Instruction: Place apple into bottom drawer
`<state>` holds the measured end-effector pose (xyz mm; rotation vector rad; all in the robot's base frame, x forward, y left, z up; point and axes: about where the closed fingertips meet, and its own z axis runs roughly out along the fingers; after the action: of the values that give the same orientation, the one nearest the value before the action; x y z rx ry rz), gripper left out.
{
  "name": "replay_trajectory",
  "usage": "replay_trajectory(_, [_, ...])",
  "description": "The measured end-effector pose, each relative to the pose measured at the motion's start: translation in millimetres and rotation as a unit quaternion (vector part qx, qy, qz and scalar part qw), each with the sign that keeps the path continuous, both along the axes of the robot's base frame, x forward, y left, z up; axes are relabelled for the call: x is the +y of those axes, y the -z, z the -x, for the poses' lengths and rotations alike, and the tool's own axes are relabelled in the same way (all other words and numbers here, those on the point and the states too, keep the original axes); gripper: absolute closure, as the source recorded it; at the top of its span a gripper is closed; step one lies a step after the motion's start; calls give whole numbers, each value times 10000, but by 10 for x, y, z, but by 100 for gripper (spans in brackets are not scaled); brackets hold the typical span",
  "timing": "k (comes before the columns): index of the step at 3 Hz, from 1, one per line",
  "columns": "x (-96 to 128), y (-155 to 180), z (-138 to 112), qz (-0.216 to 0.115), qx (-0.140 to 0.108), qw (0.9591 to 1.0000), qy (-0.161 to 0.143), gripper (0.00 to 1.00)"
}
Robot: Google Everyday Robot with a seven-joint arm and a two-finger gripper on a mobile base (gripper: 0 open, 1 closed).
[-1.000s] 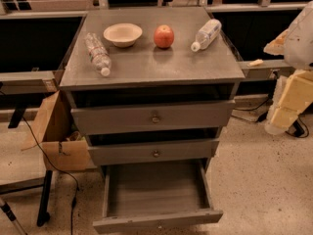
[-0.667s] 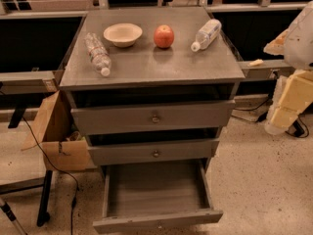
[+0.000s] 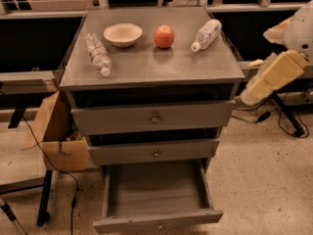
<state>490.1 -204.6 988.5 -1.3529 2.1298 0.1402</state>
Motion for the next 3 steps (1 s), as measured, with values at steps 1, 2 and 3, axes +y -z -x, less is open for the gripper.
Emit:
replay_trajectory(1, [207,-208,-509,-834,-417,9953,267,0])
replay_trajectory(2, [315,-373,-1134,-1270,-660,9881,572,0])
replay_trajectory(3, [278,-409,-1610,-1653,-711,9806,780,0])
